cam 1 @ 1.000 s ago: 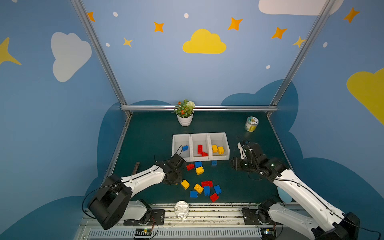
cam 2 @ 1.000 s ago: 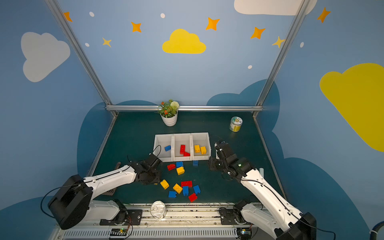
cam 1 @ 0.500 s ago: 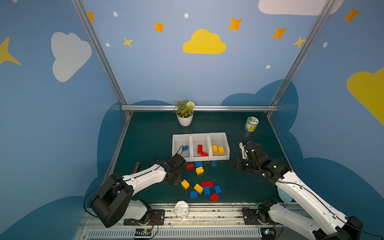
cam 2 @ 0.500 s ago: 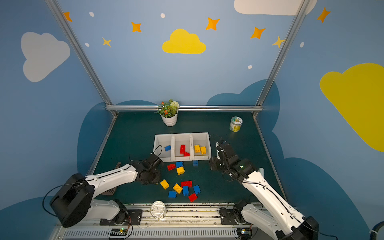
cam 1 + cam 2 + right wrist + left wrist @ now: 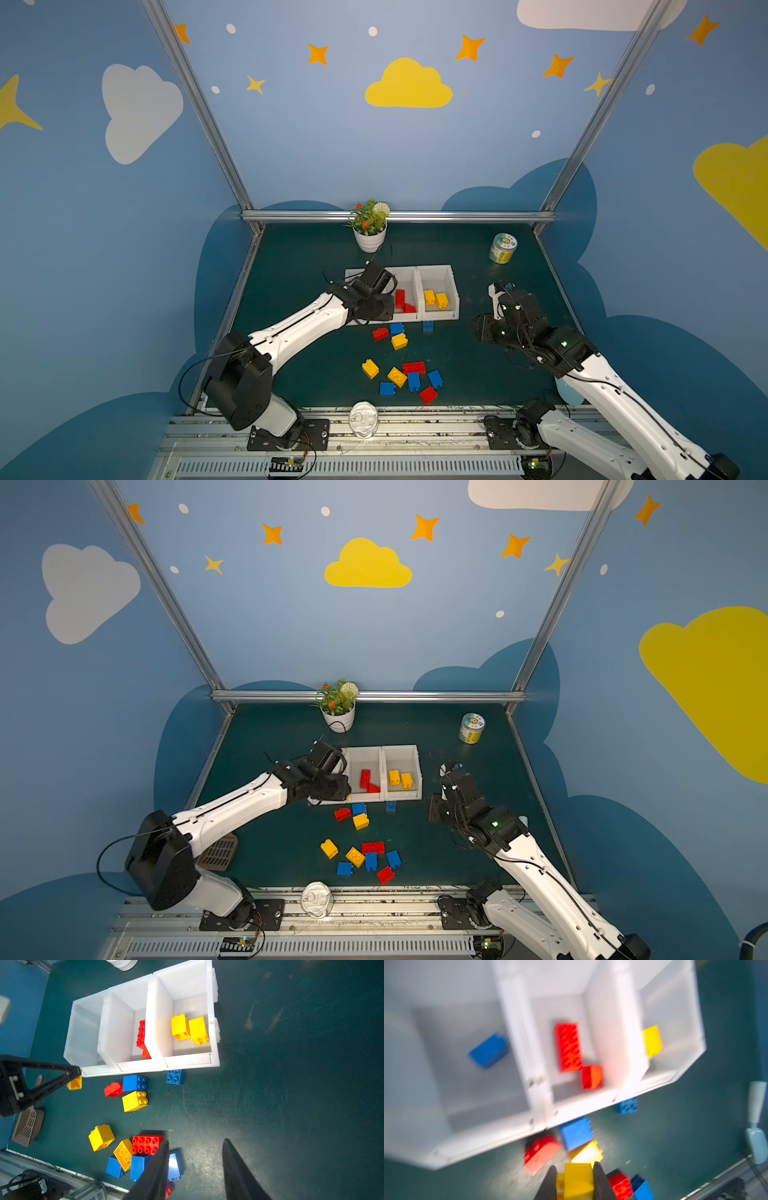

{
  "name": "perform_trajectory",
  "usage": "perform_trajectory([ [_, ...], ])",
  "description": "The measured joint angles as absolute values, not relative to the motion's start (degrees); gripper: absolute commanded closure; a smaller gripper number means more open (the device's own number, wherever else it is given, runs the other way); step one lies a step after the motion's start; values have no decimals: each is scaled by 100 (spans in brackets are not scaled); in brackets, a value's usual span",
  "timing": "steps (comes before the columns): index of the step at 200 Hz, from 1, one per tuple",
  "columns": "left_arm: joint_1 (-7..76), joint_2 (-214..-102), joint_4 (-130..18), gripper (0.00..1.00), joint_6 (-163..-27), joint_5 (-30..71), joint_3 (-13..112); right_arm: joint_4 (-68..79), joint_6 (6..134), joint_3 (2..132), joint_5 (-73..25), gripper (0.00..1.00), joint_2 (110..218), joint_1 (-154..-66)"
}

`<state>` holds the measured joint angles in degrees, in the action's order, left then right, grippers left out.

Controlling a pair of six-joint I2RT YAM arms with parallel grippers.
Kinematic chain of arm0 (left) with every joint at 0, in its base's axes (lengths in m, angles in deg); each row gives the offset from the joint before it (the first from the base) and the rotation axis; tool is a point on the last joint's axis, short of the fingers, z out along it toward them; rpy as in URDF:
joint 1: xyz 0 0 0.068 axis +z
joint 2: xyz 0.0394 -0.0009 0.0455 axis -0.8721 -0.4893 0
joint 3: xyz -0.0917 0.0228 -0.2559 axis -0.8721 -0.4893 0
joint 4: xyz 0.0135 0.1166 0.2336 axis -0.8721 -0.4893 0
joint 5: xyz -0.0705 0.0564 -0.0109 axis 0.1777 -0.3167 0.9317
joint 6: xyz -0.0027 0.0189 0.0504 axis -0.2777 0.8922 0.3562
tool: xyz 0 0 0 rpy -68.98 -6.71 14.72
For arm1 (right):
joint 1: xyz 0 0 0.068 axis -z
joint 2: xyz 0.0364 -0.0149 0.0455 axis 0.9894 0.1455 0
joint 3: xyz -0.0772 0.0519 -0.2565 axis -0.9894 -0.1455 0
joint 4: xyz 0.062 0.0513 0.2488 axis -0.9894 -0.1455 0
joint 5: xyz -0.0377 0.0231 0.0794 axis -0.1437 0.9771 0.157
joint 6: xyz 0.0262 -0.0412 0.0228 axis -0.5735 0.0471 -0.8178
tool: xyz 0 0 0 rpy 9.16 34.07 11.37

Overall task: Sort the legos into containers by color
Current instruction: 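Carry the small yellow brick across to the yellow compartment and release it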

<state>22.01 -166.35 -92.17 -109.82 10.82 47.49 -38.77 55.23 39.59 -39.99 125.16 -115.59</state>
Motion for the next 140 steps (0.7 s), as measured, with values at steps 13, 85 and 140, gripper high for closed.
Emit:
perform_trajectory([
  [13, 2190, -17100, -9197, 73, -10870, 1192, 5304, -3916, 5532, 3959, -4012, 57, 12490, -11554],
  [85, 2153, -19509, -9313, 72, -10481, 1659, 8222, -3968, 5582, 3943, -4031, 58, 12320, -11515],
  [140, 2135, -20912, -9807, 66, -10427, 1904, 9892, -3857, 5779, 3808, -4029, 57, 12536, -11397],
])
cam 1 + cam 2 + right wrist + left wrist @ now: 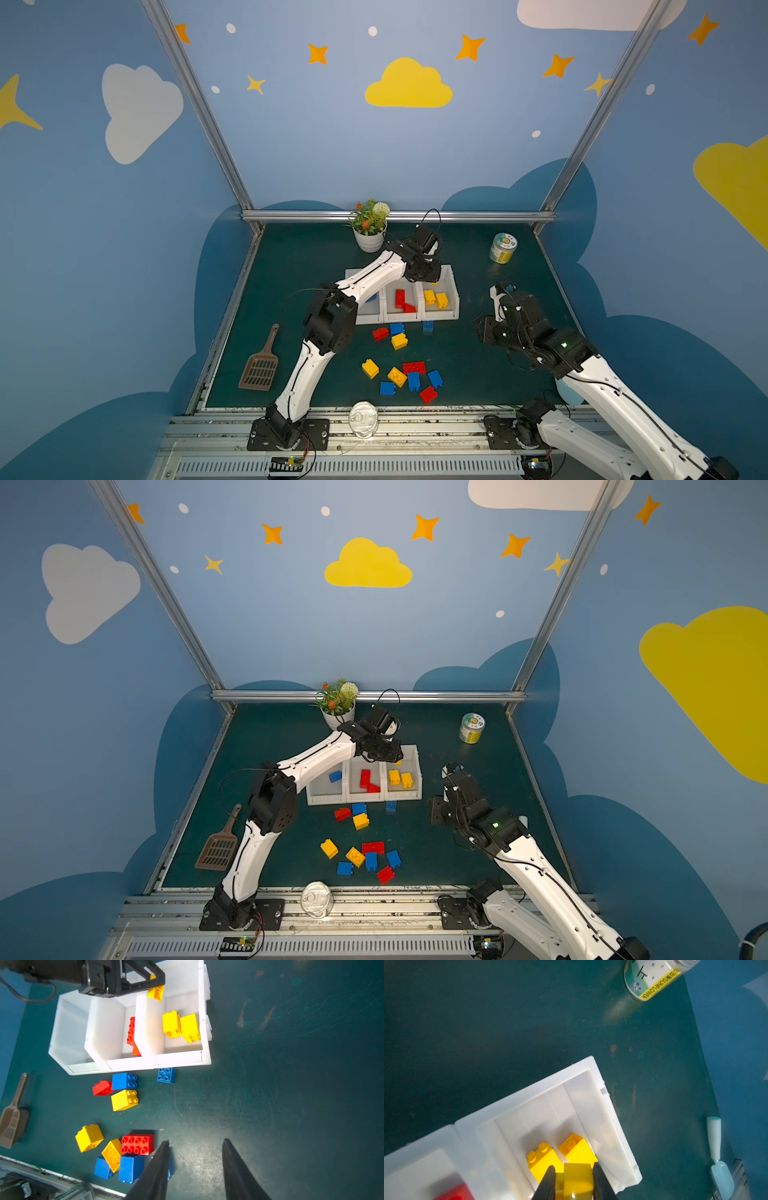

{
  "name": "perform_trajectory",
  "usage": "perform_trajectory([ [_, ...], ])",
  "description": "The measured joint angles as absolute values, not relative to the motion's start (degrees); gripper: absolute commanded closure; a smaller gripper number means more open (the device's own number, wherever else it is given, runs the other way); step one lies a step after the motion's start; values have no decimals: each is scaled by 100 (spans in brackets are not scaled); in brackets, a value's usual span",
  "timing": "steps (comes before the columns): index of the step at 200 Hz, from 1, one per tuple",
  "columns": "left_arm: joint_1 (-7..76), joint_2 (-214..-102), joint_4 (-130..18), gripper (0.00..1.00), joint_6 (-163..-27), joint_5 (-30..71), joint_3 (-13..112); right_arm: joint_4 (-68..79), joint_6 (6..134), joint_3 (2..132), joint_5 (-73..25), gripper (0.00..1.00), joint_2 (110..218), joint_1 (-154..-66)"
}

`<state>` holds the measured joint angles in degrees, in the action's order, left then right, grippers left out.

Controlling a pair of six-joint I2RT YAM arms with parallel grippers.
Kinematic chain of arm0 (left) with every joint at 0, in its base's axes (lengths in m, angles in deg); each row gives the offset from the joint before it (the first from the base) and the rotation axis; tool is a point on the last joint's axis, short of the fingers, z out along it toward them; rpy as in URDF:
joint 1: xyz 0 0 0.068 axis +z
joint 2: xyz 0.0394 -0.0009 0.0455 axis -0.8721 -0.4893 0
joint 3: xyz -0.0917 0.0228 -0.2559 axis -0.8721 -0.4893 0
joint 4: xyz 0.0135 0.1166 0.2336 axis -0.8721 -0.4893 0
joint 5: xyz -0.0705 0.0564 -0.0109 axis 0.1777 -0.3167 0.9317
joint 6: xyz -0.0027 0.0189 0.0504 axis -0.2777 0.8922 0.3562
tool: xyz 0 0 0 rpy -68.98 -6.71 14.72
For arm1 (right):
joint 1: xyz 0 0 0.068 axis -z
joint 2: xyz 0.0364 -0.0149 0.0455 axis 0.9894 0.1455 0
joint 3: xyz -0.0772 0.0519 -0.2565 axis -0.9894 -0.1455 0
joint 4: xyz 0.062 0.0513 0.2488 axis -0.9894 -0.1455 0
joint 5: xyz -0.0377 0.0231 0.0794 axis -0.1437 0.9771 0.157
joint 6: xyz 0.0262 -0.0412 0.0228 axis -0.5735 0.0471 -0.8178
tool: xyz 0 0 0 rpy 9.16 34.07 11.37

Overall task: Sort the legos into containers by color
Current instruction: 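Carry the small yellow brick across to the yellow compartment and release it, then grasp a red brick with the right gripper while the left gripper withdraws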

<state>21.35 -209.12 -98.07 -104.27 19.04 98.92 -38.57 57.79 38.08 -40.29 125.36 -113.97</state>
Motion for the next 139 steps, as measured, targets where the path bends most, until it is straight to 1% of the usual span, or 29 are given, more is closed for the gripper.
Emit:
perform_trajectory([
  [32, 2131, -21280, -10091, 52, -10396, 1933, 10498, -3778, 5915, 3806, -3988, 53, 12724, -11235],
  [51, 2125, -21284, -10172, 49, -10370, 1939, 10592, -3761, 5947, 3806, -3942, 53, 12789, -11172],
  [68, 2116, -21242, -10163, 48, -10357, 1937, 10548, -3761, 5950, 3806, -3933, 53, 12778, -11168],
  [81, 2109, -21107, -10119, 47, -10348, 1933, 10305, -3767, 5947, 3806, -3920, 53, 12748, -11165],
  [99, 2098, -20711, -9993, 47, -10348, 1911, 9669, -3791, 5941, 3806, -3909, 52, 12667, -11165],
  [139, 2092, -19339, -9595, 44, -10348, 1821, 8100, -3901, 5936, 3782, -3655, 52, 12566, -11165],
])
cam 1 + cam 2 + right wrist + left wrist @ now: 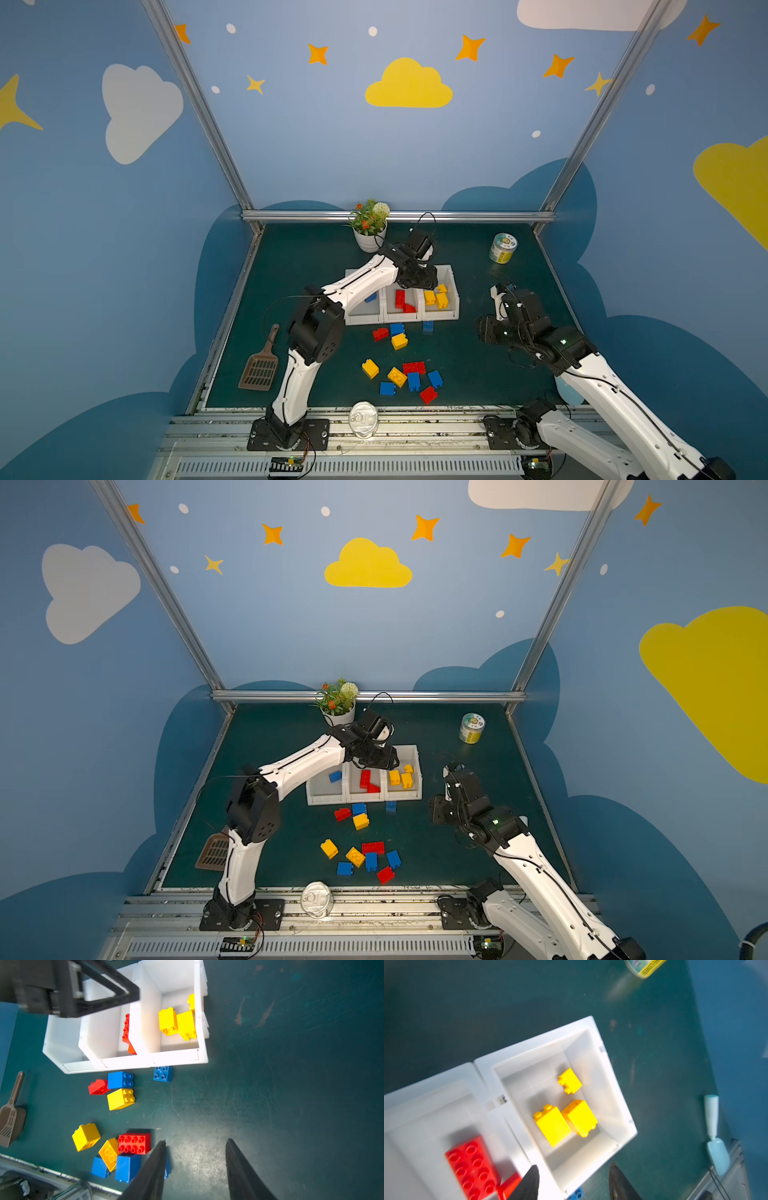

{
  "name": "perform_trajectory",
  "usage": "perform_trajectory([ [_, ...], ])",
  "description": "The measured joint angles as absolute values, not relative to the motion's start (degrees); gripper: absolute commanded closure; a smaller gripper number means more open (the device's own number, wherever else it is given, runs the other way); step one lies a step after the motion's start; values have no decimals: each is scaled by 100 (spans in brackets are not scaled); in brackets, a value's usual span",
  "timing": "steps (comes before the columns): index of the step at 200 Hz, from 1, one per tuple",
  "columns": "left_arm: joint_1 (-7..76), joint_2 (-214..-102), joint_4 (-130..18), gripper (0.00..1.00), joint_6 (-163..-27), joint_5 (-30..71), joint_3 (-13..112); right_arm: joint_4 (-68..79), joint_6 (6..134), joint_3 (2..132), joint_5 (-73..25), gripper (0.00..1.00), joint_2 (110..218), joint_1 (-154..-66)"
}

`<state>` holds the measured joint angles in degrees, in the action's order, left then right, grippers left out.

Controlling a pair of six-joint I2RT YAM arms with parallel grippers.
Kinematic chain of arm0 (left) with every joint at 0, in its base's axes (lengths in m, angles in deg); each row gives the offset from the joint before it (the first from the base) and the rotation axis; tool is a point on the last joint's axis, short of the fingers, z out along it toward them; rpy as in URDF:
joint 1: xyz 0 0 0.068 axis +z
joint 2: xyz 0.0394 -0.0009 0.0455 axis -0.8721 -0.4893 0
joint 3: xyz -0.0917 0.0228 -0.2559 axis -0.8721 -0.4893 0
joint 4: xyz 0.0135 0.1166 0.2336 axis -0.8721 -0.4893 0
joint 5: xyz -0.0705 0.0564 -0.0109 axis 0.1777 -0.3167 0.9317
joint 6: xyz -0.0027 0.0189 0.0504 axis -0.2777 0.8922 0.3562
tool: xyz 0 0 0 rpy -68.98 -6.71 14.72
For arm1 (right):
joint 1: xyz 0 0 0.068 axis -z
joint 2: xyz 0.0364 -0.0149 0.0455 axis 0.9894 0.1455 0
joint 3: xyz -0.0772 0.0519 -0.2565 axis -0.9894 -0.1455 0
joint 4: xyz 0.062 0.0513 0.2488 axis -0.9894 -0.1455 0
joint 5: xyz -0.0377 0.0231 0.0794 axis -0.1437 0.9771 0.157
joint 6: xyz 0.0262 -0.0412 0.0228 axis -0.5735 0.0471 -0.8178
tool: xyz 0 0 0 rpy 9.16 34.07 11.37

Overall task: Sort the legos into containers by color
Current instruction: 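Grasp a red brick with the right gripper while the left gripper withdraws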

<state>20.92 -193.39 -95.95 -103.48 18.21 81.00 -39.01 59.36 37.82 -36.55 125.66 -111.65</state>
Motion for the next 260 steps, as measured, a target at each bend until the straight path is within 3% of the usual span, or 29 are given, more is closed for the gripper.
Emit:
perform_trajectory([
  [40, 2151, -17756, -8965, 43, -10363, 1651, 6439, -3982, 5755, 3727, -3242, 50, 12881, -11310],
  [136, 3152, -14762, -8366, 40, -10853, 1200, 3009, -3590, 4876, 3736, -3345, 40, 14531, -13097],
  [192, 3403, -13577, -8384, 39, -11137, 949, 1971, -3787, 4540, 4905, -3293, 31, 16184, -13718],
  [260, 3443, -13064, -8478, 39, -11329, 866, 1615, -3942, 4328, 5445, -3286, 22, 17128, -14007],
])
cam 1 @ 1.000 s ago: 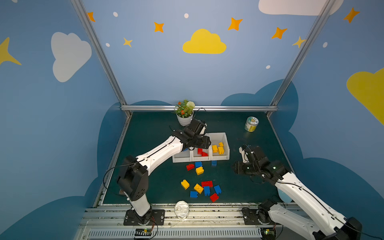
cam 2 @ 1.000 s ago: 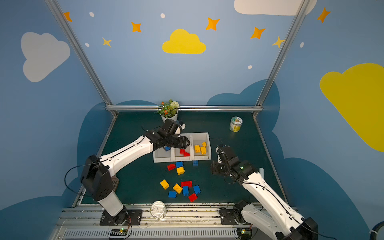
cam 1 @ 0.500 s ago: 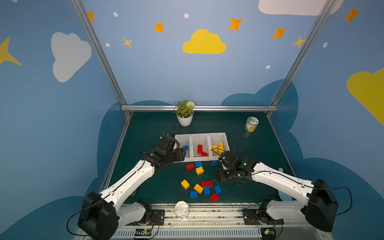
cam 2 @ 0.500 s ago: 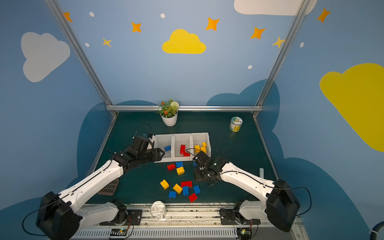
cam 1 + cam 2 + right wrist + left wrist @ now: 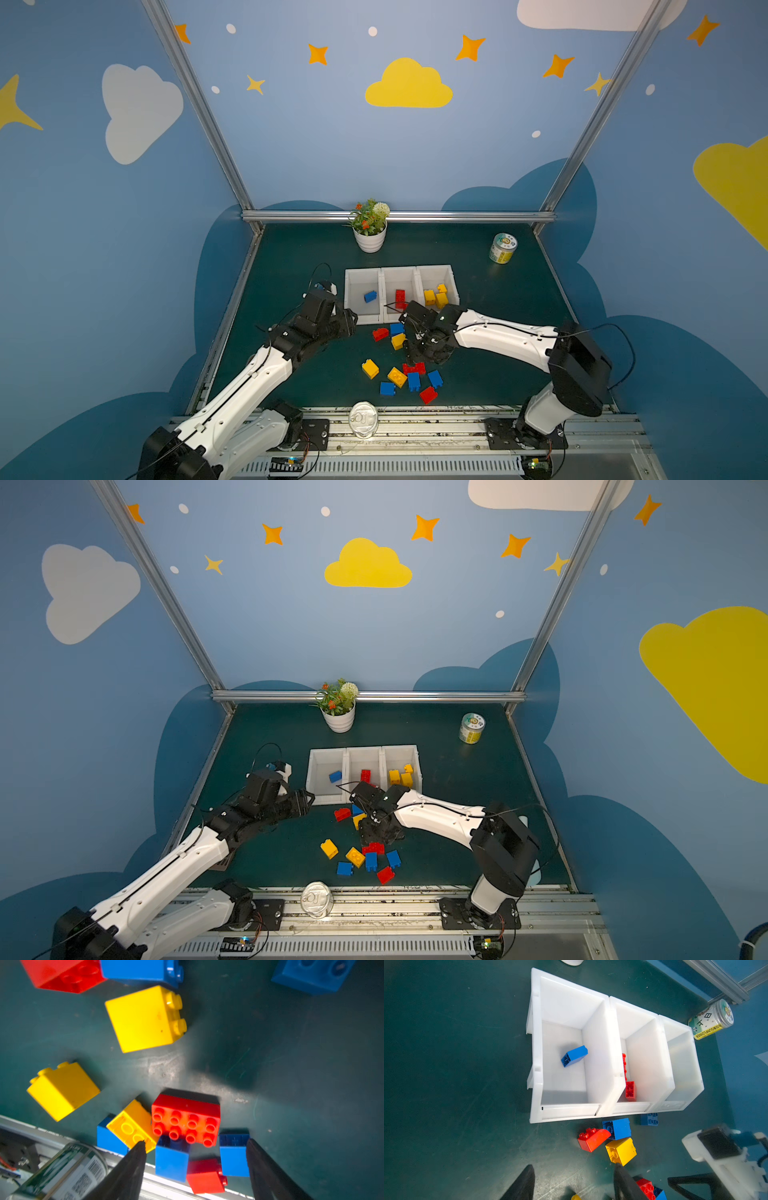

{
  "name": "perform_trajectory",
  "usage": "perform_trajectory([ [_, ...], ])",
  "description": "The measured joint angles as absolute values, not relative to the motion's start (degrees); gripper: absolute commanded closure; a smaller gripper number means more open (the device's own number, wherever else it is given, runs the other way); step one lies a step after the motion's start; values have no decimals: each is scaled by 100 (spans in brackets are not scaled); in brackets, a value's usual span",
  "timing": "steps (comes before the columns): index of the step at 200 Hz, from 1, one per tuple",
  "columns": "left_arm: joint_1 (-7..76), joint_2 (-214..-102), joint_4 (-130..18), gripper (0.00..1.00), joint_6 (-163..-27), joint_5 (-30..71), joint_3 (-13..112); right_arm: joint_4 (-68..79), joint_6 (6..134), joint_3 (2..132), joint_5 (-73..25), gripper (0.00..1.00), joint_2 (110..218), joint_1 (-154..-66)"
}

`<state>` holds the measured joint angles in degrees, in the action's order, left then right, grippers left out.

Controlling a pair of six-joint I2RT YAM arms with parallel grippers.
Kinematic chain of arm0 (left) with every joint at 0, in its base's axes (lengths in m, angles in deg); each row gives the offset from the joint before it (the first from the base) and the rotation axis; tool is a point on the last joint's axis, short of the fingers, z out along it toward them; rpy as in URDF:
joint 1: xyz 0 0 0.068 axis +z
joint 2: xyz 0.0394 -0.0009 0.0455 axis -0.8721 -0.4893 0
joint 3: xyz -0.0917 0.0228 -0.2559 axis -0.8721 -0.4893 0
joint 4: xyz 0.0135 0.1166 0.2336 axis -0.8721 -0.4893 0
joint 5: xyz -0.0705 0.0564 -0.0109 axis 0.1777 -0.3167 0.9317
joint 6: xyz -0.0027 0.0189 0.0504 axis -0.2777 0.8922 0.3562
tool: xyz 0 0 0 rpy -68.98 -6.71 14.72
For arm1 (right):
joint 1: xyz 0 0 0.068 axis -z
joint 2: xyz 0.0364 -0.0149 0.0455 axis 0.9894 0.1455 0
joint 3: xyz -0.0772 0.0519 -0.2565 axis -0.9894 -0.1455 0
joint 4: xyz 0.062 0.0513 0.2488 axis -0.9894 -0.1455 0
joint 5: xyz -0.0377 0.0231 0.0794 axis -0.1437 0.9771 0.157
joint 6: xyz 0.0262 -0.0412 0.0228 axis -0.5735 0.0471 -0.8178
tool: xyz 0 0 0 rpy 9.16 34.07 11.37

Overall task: Sort the legos into containers by color
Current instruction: 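Grasp a red brick with the right gripper while the left gripper withdraws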

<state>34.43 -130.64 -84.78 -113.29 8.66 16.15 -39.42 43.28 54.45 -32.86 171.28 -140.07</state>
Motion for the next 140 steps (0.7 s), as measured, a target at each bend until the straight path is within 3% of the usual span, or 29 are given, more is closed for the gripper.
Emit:
perform_trajectory([
  [140, 3447, -12786, -8583, 39, -11474, 862, 1381, -4023, 4258, 5812, -3236, 22, 17956, -14081],
])
